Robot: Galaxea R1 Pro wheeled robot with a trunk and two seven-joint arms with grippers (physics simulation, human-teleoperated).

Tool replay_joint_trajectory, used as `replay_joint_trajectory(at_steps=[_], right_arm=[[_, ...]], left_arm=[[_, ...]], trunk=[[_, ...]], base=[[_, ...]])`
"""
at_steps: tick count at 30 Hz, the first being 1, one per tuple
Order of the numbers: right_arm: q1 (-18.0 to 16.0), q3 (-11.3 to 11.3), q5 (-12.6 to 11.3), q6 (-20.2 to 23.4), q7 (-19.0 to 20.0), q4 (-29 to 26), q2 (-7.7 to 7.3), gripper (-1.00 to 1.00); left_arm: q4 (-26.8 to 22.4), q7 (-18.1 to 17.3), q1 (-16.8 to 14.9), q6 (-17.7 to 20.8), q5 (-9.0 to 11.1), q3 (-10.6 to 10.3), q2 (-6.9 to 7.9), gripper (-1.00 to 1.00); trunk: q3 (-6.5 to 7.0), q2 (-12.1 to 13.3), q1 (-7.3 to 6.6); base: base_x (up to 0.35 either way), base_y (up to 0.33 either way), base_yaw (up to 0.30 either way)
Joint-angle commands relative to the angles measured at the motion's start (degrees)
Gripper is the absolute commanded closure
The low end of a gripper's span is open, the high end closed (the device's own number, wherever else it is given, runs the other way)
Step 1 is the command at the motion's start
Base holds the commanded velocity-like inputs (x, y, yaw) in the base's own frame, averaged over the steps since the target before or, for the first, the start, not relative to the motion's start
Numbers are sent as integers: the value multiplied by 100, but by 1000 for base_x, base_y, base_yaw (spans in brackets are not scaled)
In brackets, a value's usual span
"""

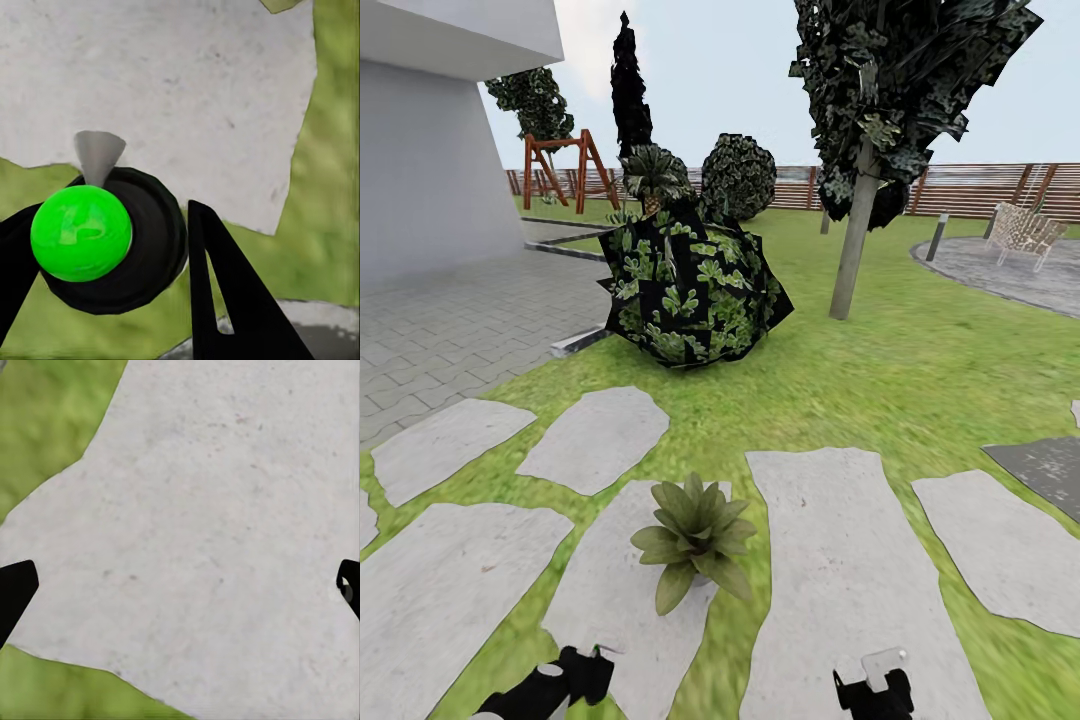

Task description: Pick up the pesticide atomizer in the garden and spray insectifuge to fully cover both potted plants in the garden.

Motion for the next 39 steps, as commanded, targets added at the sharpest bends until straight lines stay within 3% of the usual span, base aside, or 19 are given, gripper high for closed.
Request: replay_joint_trajectory(at_steps=[1, 4, 8, 12, 16, 23, 31, 39], right_arm=[[4, 48, -5, -11, -40, 0, 2, -100], [8, 48, -5, -11, -40, -1, 8, -100], [11, 48, -5, -11, -40, -4, 10, -100], [11, 47, 3, -11, -40, -1, 9, -100], [11, 41, -3, -11, -40, -4, 9, -100], [11, 38, 4, -11, -40, -4, -27, -100], [11, 39, 13, -11, -40, 1, -32, -100], [11, 39, 13, -11, -40, -4, -44, -100]], left_arm=[[1, -2, 20, -1, 20, -23, -1, 100], [-40, -6, 22, 87, 153, -42, -8, 100], [-104, -36, -20, 732, 137, -93, -18, 100], [-285, -77, 25, 802, 140, -96, 4, 100], [-323, -78, 41, 664, 148, -83, -13, 100], [-311, -15, 227, 66, 185, -52, -3, 100], [-308, -19, 245, 92, 200, -42, 5, 100], [-271, -13, 246, 123, 166, -49, -6, 100]], trunk=[[-4, -2, -1], [1, -2, -1], [17, -2, -1], [34, -2, -1], [39, -2, -1], [40, -2, -1], [40, -2, -1], [40, -2, -1]], base=[[0, 0, 0], [0, 0, -75], [0, 0, -227], [0, 0, -262], [0, 0, -252], [0, 0, -32], [20, 1, 0], [280, 112, 0]])
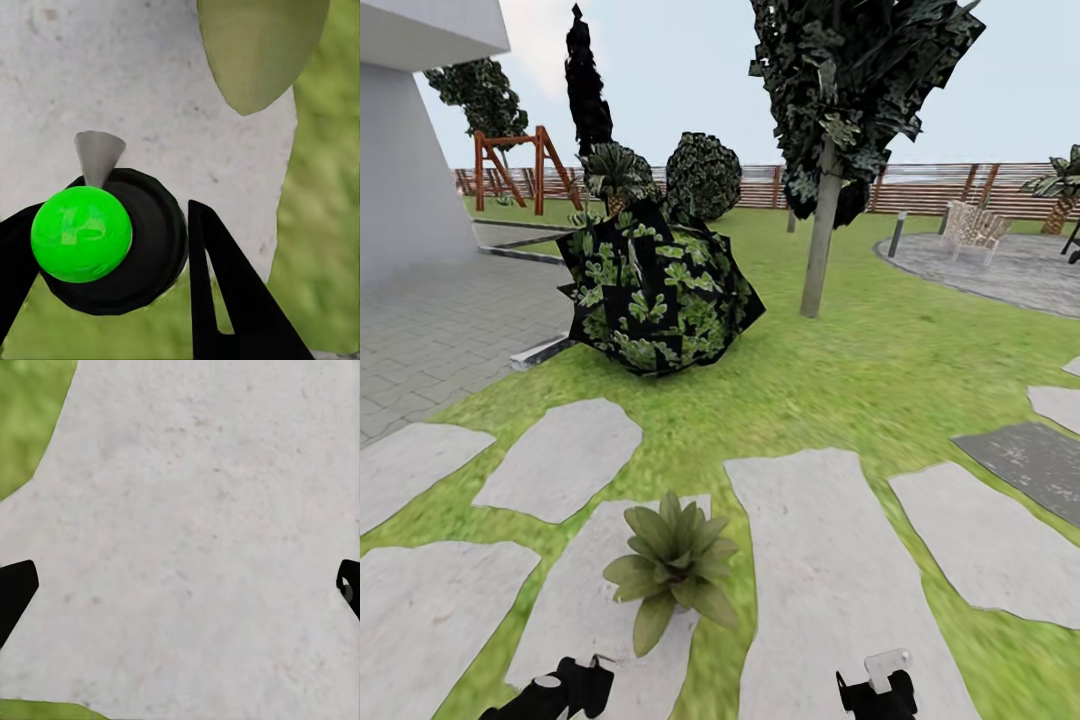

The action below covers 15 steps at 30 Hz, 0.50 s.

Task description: Pick up the pesticide atomizer in the garden and spray insectifuge to fully cover both potted plants in the garden.

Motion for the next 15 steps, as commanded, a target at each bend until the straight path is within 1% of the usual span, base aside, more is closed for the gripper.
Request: replay_joint_trajectory(at_steps=[1, 4, 8, 11, 15], right_arm=[[-3, 48, -3, -11, -42, 3, -2, -100], [-3, 48, -3, -11, -42, 3, -2, -100], [-3, 48, -3, -11, -50, 3, -2, -100], [-3, 48, -3, -11, -51, 3, -2, -100], [-3, 48, -3, -11, -51, 3, -2, -100]], left_arm=[[-8, -8, -1, 14, -27, -27, 5, 100], [5, -10, -2, 57, -37, -43, 7, 100], [-52, -8, -2, 717, -50, -56, 9, 100], [-57, -8, -2, 802, -59, -58, -4, 100], [-55, -8, -1, 817, -60, -54, -15, 100]], trunk=[[-5, -2, 2], [-5, -2, 2], [-5, -2, 2], [-7, -2, 2], [-10, -2, 2]], base=[[185, 58, 0], [53, 16, 0], [7, 2, 28], [1, 0, 206], [0, 0, 202]])
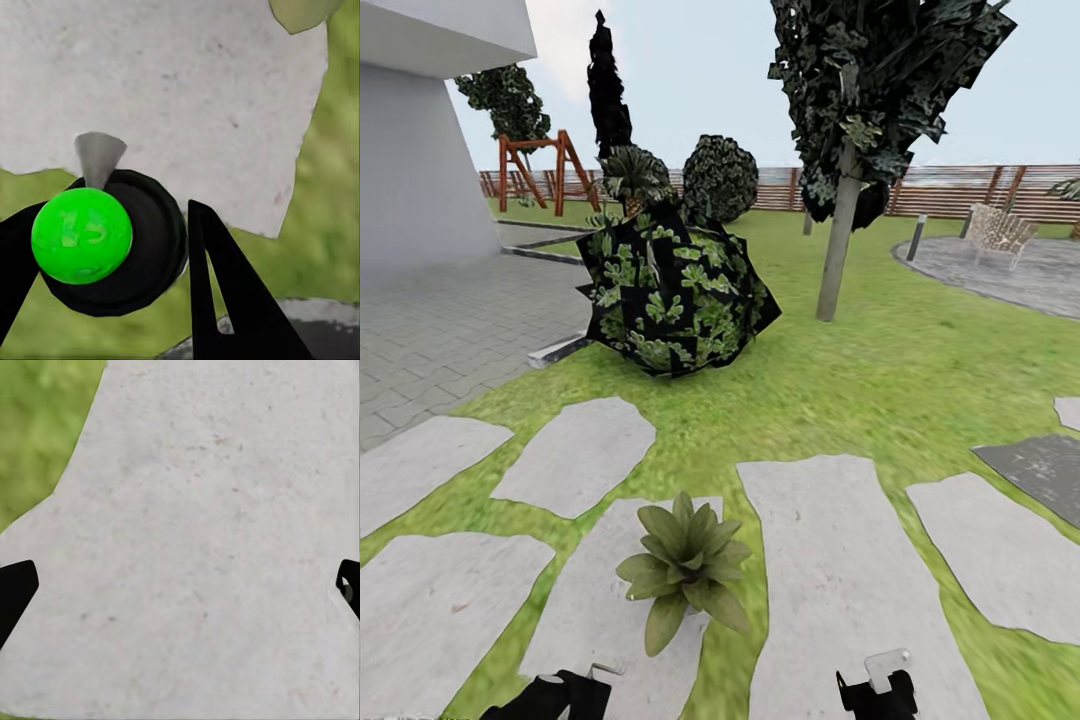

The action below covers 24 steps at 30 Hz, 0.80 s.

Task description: Pick up the pesticide atomizer in the garden and spray insectifuge to fully cover both potted plants in the garden.

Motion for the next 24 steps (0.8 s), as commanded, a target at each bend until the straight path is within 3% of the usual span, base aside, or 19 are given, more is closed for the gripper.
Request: replay_joint_trajectory(at_steps=[1, 15, 20, 22, 24], right_arm=[[-2, 49, -3, -10, -42, 2, -2, -100], [-3, 49, -3, -10, -36, 2, 1, -100], [-2, 49, 0, -8, -34, 10, 7, -100], [-2, 49, 0, -7, -35, 11, 7, -100], [-2, 49, 3, -5, -39, 11, 7, -100]], left_arm=[[-14, -16, 0, 32, -35, -30, 2, 100], [5, 135, 4, 96, -204, -53, -22, 100], [-28, 9, -62, 161, -223, -63, 80, 100], [-35, -189, -83, 175, -259, -64, 179, 100], [-46, -623, -96, 184, -347, -59, 391, 100]], trunk=[[-5, -2, -1], [-5, -2, -1], [-5, -2, -1], [-5, -2, -1], [-5, -2, -1]], base=[[0, 0, 60], [0, 0, 5], [0, 0, 0], [0, 0, 0], [0, 0, 0]])
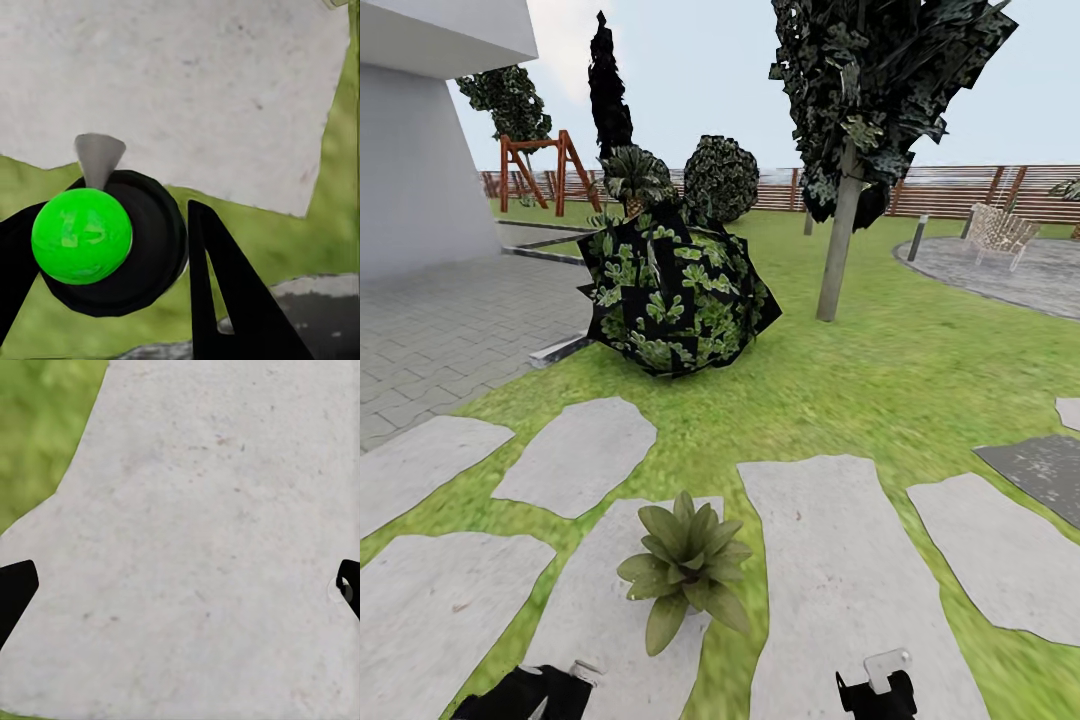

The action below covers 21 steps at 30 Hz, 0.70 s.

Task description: Pick up the pesticide atomizer in the garden and spray insectifuge to fully cover both potted plants in the garden.

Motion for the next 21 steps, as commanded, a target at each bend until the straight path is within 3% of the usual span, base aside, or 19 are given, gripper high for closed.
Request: replay_joint_trajectory(at_steps=[1, 4, 9, 15, 21], right_arm=[[-3, 48, -2, -10, -41, 3, -2, -100], [-3, 48, -1, -11, -43, 3, -2, -100], [-4, 48, 0, -12, -43, 3, -2, -100], [-3, 48, -6, -15, -44, -4, -10, -100], [-3, 48, -6, -16, -44, -4, -18, -100]], left_arm=[[-28, -206, 0, 33, -42, -31, 61, 100], [-169, -561, 11, 48, -229, -30, 139, 100], [-300, -637, 49, 80, -447, -32, 141, 100], [-327, -584, -6, 494, -474, -33, 91, 100], [-333, -240, -16, 530, -461, -21, 63, 100]], trunk=[[-5, -2, -1], [-5, -2, -1], [-5, -2, -1], [-5, -2, -1], [-5, -2, -1]], base=[[0, 0, 0], [0, 0, 0], [0, 0, 0], [0, 0, 106], [0, 0, 249]])
